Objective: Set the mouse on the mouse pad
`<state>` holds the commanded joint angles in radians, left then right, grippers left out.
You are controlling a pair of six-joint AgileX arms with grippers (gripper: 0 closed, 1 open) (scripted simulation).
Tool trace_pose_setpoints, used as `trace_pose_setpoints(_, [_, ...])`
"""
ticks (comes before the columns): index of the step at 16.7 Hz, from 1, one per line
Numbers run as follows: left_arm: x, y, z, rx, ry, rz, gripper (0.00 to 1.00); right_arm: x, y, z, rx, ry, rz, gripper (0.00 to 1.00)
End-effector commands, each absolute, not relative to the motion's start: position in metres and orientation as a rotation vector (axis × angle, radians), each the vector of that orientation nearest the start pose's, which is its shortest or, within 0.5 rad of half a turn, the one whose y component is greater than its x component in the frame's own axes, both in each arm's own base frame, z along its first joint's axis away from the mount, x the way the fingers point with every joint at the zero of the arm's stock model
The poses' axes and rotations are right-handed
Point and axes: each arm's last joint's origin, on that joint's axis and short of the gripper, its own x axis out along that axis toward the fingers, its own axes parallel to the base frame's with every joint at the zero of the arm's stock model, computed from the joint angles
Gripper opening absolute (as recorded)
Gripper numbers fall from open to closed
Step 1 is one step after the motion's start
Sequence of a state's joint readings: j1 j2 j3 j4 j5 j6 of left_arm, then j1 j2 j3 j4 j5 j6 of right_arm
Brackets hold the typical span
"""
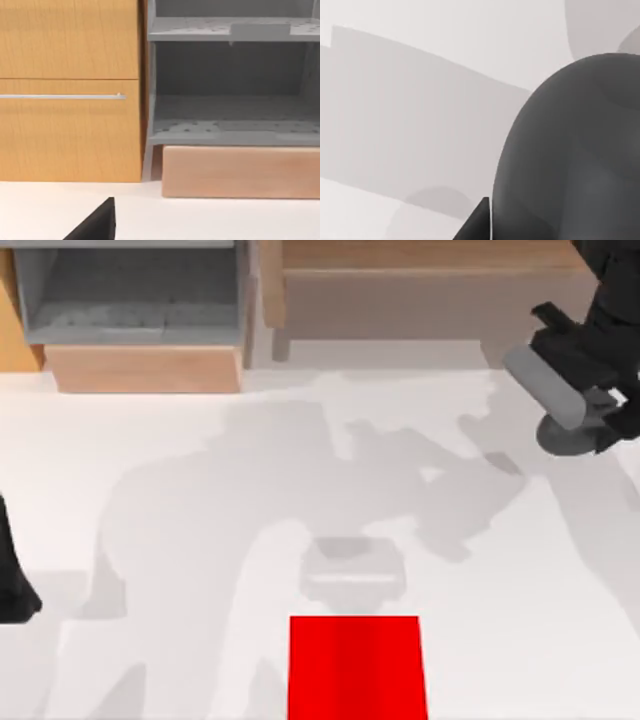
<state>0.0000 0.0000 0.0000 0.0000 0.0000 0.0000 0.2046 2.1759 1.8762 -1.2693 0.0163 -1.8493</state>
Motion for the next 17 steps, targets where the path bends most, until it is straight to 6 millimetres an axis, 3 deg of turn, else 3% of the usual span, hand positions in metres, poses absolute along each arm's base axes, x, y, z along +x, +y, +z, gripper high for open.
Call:
trace_pose_setpoints(4, [0.106, -0.001, 0.16, 0.0, 0.0, 0.0, 1.0, 0.346, 0.212, 0.192, -1.862, 0.623, 1.879, 0.0])
trace_pose_setpoints(7, [0.106, -0.001, 0.16, 0.0, 0.0, 0.0, 1.0, 0.279, 0.272, 0.187, -2.048, 0.349, 2.062, 0.0])
trace_pose_setpoints(9, [0.106, -0.001, 0.16, 0.0, 0.0, 0.0, 1.0, 0.241, 0.294, 0.186, -2.138, 0.192, 2.138, 0.0])
trace_pose_setpoints(11, [0.106, -0.001, 0.16, 0.0, 0.0, 0.0, 1.0, 0.217, 0.304, 0.185, -2.196, 0.084, 2.18, 0.0])
trace_pose_setpoints(13, [0.106, -0.001, 0.16, 0.0, 0.0, 0.0, 1.0, 0.207, 0.307, 0.185, -2.219, 0.039, 2.196, 0.0])
trace_pose_setpoints(17, [0.106, -0.001, 0.16, 0.0, 0.0, 0.0, 1.0, 0.209, 0.307, 0.184, -2.215, 0.05, 2.198, 0.0])
